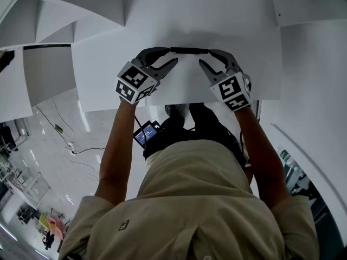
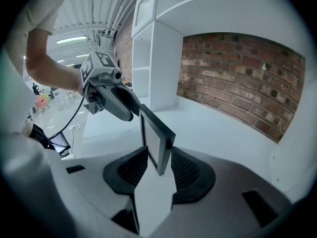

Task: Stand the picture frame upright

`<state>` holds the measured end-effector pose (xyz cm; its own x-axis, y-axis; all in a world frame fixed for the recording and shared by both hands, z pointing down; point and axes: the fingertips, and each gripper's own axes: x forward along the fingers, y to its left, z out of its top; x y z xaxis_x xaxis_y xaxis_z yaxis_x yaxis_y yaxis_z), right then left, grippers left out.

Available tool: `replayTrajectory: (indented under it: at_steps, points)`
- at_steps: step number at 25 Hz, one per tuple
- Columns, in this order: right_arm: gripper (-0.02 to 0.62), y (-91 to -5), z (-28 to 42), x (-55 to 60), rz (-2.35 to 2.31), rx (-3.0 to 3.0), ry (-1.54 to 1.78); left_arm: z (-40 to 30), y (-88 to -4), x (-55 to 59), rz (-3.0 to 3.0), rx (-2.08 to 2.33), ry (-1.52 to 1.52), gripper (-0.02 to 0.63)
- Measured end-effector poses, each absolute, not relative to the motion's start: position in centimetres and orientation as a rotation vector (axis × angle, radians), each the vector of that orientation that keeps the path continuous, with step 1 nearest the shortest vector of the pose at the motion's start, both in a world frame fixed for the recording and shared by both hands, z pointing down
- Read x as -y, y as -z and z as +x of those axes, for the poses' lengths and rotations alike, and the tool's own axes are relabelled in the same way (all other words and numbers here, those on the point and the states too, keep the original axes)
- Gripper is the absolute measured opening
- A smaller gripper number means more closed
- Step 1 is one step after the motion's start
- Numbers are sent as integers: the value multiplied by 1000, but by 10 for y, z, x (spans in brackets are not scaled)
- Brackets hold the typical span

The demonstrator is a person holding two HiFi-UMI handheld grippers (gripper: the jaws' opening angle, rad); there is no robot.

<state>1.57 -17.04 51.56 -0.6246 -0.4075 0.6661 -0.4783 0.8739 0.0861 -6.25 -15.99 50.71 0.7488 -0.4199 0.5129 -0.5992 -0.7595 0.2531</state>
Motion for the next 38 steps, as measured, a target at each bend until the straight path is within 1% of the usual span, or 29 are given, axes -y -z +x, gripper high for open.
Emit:
replayTrajectory:
  at_steps: [38]
  points:
    - [143,-514,19,166,624,2335,-126,-67,-508,155,2528,812,-614,130]
